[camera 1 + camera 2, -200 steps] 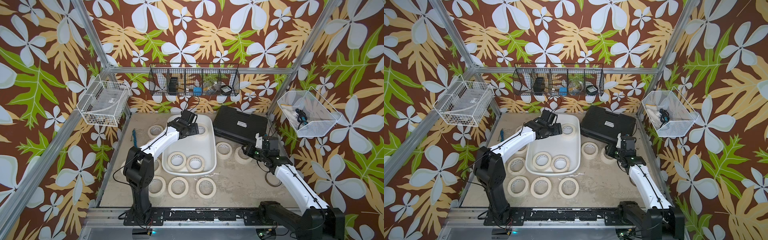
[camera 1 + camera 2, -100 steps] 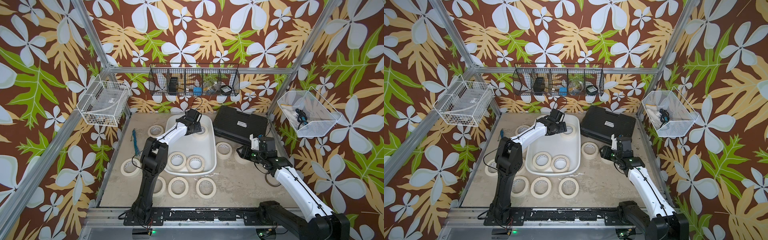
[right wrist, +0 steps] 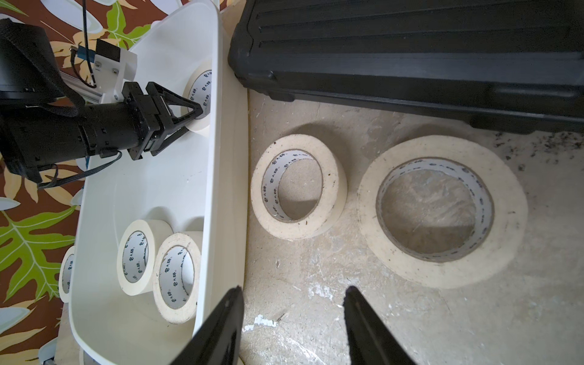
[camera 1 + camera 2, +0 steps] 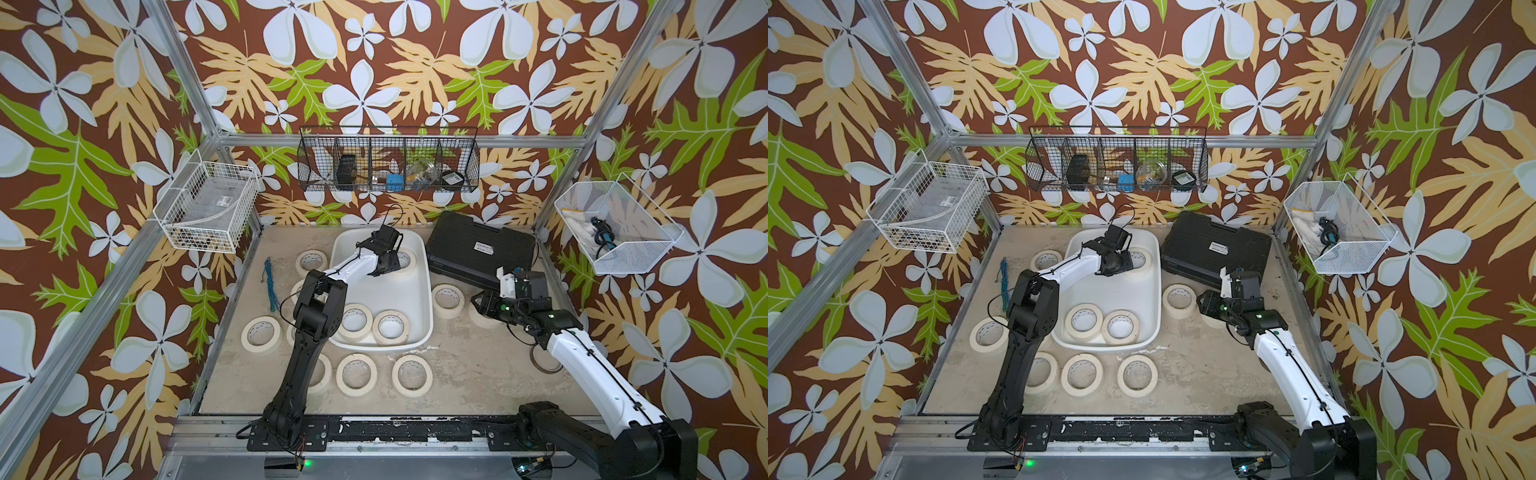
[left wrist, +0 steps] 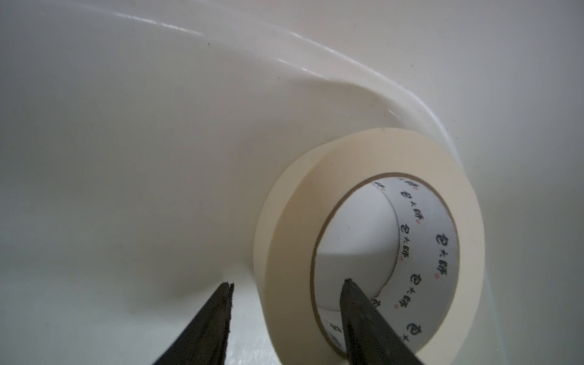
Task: Take out the art tape in the storage box
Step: Pick up the art tape from the storage box.
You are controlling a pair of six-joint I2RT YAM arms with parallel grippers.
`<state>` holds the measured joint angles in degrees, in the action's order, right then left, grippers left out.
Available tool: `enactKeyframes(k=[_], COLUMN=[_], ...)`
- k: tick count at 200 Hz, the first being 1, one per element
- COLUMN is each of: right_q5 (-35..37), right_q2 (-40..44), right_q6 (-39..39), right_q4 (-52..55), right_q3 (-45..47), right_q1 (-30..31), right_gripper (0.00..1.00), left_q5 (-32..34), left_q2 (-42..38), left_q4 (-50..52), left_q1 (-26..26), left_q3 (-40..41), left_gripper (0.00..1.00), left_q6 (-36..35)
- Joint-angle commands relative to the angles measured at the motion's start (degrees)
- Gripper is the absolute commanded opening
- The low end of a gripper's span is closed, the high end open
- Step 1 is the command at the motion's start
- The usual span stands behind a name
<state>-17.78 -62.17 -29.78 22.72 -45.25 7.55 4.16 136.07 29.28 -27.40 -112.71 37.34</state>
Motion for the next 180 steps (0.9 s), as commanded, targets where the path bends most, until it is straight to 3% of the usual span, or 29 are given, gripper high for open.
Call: enactKeyframes(k=[1,42,90,122,180], right_q5=[-0.2,-0.4,-0.5,-0.6,-1.2], right_q2=[-0.1,-0.5,-0.6,-0.4,-0.6], right_q6=[0.2,0.6,0.9,0.9,0.1], right_q4=[0.3,0.7,1.3,1.5,0.8], right_q3=[-0.6,-1.1,-1.9,-2.2,-2.9], right_q1=[0.1,0.1,0.2,0.2,0.3], right_gripper=[0.55,0.55,0.55,0.55,0.54], left_q5=[-0.2,-1.1,-1.9,-2.4,-1.3], left_q2=[-0.1,-1.0,-2.0,-5.7,-19.5], left_q4=[-1.8,-3.5,-3.5,-2.2,-1.5], left_q1=[0.2,0.1,0.3,0.3,-0.4], left_q3=[1.2,2.4,3.1,5.3,17.2], left_gripper=[0.5,0.39,0.17,0.15,0.14], left_q6=[0.7,0.9,0.7,-0.4,-3.3])
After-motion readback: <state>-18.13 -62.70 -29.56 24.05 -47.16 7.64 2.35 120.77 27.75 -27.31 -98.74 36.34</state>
